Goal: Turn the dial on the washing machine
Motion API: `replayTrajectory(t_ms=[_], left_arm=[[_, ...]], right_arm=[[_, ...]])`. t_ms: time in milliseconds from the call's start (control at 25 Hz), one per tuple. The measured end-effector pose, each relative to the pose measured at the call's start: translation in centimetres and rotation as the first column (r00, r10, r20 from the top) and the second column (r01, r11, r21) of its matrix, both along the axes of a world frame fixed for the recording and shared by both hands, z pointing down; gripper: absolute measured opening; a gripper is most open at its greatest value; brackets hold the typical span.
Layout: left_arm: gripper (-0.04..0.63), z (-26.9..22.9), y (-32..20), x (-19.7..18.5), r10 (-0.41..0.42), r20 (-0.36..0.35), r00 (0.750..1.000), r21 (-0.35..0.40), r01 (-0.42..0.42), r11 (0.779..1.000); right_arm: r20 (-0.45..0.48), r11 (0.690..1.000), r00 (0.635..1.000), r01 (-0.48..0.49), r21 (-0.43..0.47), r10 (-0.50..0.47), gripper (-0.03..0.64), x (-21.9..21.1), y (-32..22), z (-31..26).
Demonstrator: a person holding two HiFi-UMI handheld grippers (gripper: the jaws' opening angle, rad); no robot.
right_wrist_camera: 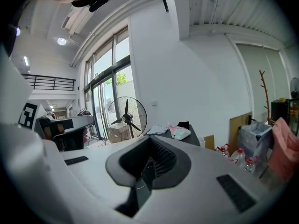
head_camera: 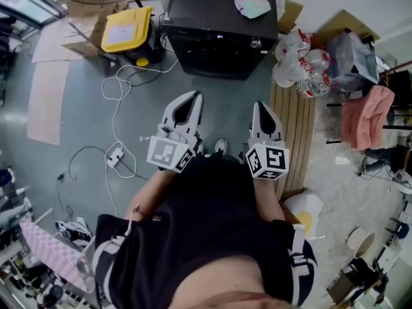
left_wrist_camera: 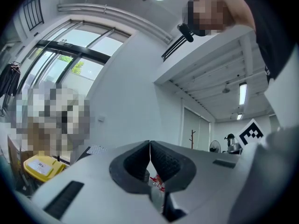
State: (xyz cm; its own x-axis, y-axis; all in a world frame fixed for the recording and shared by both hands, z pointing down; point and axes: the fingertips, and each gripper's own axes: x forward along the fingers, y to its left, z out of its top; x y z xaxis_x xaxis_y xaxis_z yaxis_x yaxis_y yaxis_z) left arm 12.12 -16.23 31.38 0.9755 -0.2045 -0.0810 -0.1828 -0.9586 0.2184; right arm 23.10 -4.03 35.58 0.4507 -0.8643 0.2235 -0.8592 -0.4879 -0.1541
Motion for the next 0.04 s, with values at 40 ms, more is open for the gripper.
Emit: replayTrajectory(t_ms=[40], left_arm=[[0.023, -0.04, 0.03, 0.07, -0.001, -0.001, 1.000, 0.001, 0.001, 1.000]], right_arm=[[0.000, 1.000, 1.000, 0.002, -0.001, -0.002, 0.025, 0.06, -0.01, 0.00]])
